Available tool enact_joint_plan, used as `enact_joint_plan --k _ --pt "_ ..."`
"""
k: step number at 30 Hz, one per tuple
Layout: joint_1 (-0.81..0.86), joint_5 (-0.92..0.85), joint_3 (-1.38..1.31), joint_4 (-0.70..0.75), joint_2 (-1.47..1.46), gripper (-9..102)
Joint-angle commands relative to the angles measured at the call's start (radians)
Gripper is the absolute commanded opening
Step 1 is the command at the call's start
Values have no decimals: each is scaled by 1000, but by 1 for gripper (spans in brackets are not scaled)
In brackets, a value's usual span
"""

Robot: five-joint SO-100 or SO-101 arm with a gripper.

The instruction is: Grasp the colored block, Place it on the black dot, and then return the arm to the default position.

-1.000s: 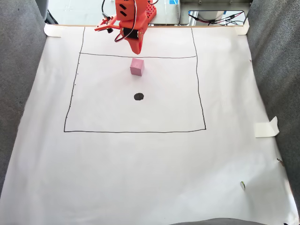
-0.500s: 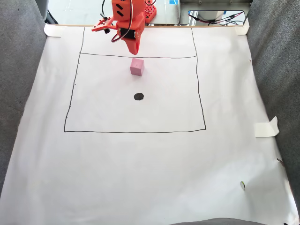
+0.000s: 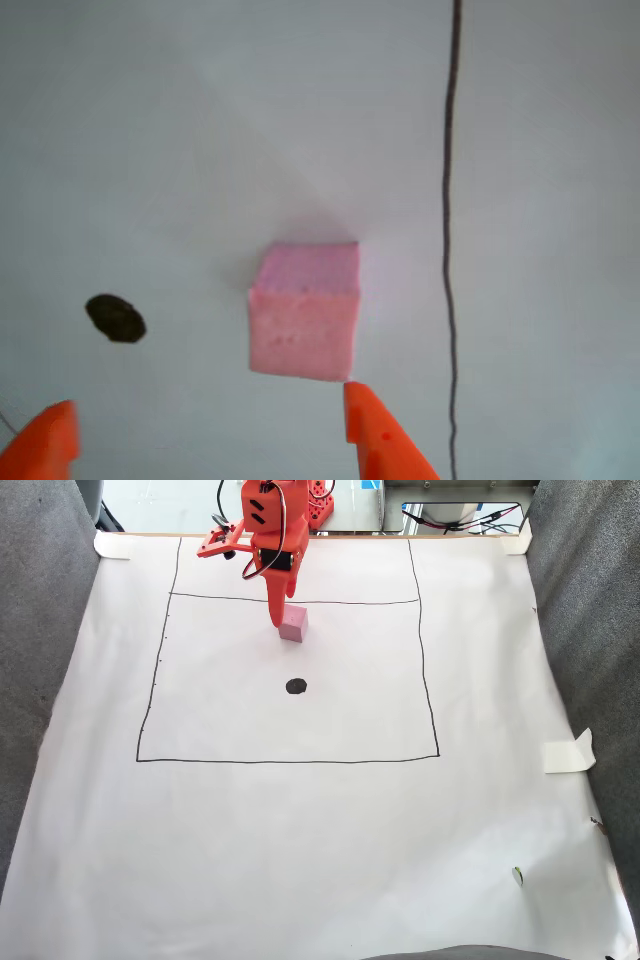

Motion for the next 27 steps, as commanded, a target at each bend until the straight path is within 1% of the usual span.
enact_joint_plan --k 1,11,27 --pt "-2 -9 -5 18 -2 38" --pt "-9 -8 0 61 -46 39" --pt "-6 -35 92 -51 -97 38"
